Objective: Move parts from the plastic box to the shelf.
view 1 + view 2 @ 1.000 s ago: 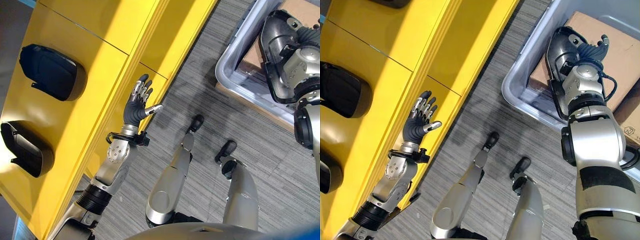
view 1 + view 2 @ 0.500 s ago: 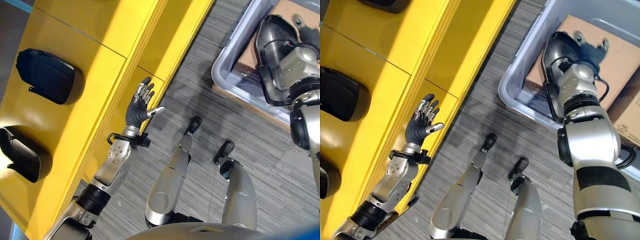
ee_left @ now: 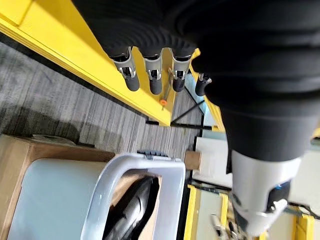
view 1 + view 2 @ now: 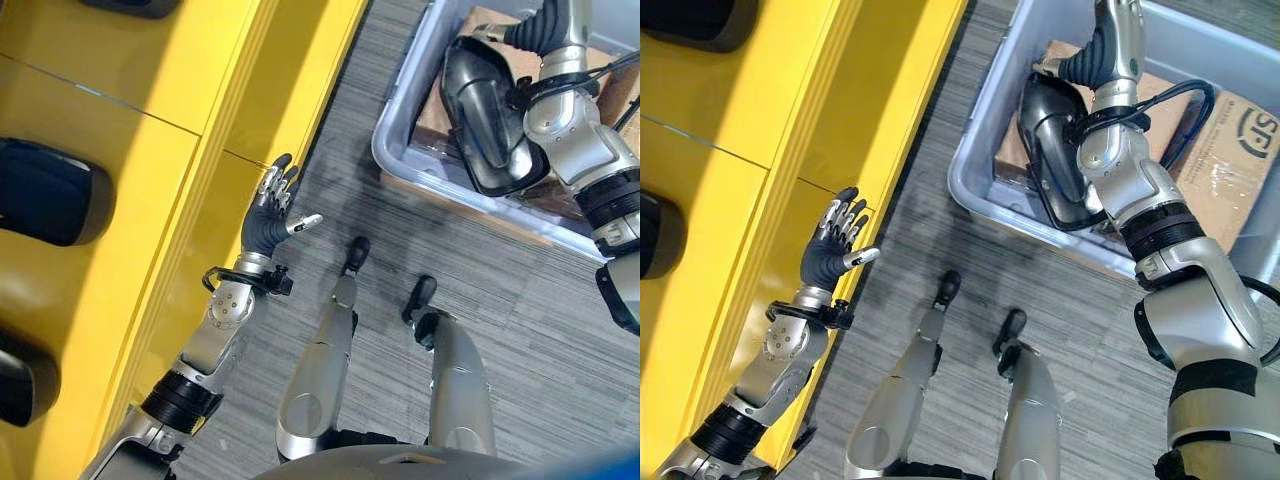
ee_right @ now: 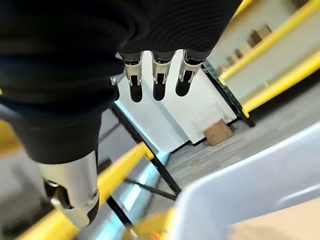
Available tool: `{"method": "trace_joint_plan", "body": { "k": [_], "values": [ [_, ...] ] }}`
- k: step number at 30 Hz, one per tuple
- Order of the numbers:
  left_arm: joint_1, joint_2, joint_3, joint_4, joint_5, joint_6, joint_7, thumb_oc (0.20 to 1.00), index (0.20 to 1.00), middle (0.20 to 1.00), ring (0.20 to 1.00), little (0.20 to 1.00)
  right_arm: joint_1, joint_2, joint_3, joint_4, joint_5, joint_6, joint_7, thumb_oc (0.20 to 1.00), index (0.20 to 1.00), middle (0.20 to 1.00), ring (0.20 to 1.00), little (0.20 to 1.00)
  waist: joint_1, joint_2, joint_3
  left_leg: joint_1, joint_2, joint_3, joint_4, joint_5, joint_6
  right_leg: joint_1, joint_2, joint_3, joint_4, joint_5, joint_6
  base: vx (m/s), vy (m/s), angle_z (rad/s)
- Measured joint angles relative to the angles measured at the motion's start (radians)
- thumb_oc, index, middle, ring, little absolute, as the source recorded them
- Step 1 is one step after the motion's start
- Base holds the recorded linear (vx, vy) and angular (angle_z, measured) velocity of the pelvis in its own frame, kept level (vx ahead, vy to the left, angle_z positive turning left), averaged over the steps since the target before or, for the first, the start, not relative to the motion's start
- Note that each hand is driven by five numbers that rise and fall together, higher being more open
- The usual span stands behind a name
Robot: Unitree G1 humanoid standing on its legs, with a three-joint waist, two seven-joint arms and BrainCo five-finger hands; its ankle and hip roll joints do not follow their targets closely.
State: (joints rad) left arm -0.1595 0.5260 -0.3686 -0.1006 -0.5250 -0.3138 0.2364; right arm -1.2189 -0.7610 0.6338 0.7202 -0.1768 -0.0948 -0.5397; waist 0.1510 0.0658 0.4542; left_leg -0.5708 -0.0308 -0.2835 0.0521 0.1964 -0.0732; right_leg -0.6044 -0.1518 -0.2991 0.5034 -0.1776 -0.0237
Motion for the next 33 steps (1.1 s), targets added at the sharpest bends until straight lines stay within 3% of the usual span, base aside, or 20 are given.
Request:
{"method": "trace_joint_plan", "body": {
  "k": [3, 10, 15, 17, 26, 33],
  "values": [
    [0.002, 0.001, 0.006, 0.000, 0.005, 0.000, -0.016, 1.000, 1.000, 1.000, 1.000, 1.000, 0.006, -0.043, 0.087, -0.001, -0.061, -0.006, 0.050, 1.000, 1.000, 1.000, 1.000, 1.000, -0.009, -0.009, 0.000, 0.003, 0.008, 0.008, -0.005, 0.002, 0.002, -0.002, 0.008, 0.011, -0.006, 0.006, -0.001, 0.00, -0.026, -0.11],
    [0.003, -0.001, 0.005, 0.008, 0.005, 0.001, -0.036, 1.000, 1.000, 1.000, 1.000, 1.000, -0.001, -0.040, 0.215, 0.144, -0.087, -0.012, 0.127, 1.000, 1.000, 1.000, 1.000, 1.000, -0.036, -0.013, 0.001, 0.004, 0.013, 0.033, -0.012, 0.007, -0.003, -0.017, 0.013, 0.032, -0.005, 0.006, -0.002, 0.00, -0.030, -0.08],
    [0.002, -0.004, 0.005, 0.016, 0.006, 0.000, -0.037, 1.000, 1.000, 1.000, 1.000, 1.000, -0.004, -0.037, 0.290, 0.212, -0.165, -0.010, 0.147, 1.000, 1.000, 1.000, 1.000, 1.000, -0.033, -0.012, 0.002, 0.005, 0.016, 0.040, -0.014, 0.007, -0.004, -0.019, 0.015, 0.036, -0.004, 0.006, -0.001, 0.00, -0.013, -0.01],
    [0.003, -0.005, 0.005, 0.033, 0.007, 0.000, -0.038, 1.000, 1.000, 1.000, 1.000, 1.000, -0.028, -0.033, 0.407, 0.245, -0.246, -0.012, 0.172, 1.000, 1.000, 1.000, 1.000, 1.000, -0.031, -0.011, 0.002, 0.007, 0.016, 0.046, -0.014, 0.007, -0.004, -0.020, 0.015, 0.041, -0.002, 0.006, -0.001, 0.00, -0.017, -0.05],
    [0.018, -0.028, 0.008, 0.036, 0.026, 0.000, -0.035, 1.000, 1.000, 1.000, 1.000, 1.000, -0.051, 0.027, 0.406, 0.293, -0.360, -0.004, 0.197, 1.000, 1.000, 1.000, 1.000, 1.000, -0.022, 0.016, 0.035, -0.006, 0.016, 0.051, -0.017, 0.000, -0.009, -0.043, 0.014, 0.048, 0.010, 0.006, -0.002, 0.00, -0.006, -0.01],
    [0.019, -0.050, 0.011, 0.036, 0.028, -0.001, -0.032, 1.000, 1.000, 1.000, 1.000, 1.000, -0.075, 0.041, 0.435, 0.298, -0.398, 0.005, 0.207, 1.000, 1.000, 1.000, 1.000, 1.000, -0.022, 0.016, 0.041, -0.020, 0.017, 0.049, -0.020, 0.005, -0.007, -0.056, 0.014, 0.045, 0.011, 0.002, -0.006, 0.01, -0.020, 0.00]
  ]
}}
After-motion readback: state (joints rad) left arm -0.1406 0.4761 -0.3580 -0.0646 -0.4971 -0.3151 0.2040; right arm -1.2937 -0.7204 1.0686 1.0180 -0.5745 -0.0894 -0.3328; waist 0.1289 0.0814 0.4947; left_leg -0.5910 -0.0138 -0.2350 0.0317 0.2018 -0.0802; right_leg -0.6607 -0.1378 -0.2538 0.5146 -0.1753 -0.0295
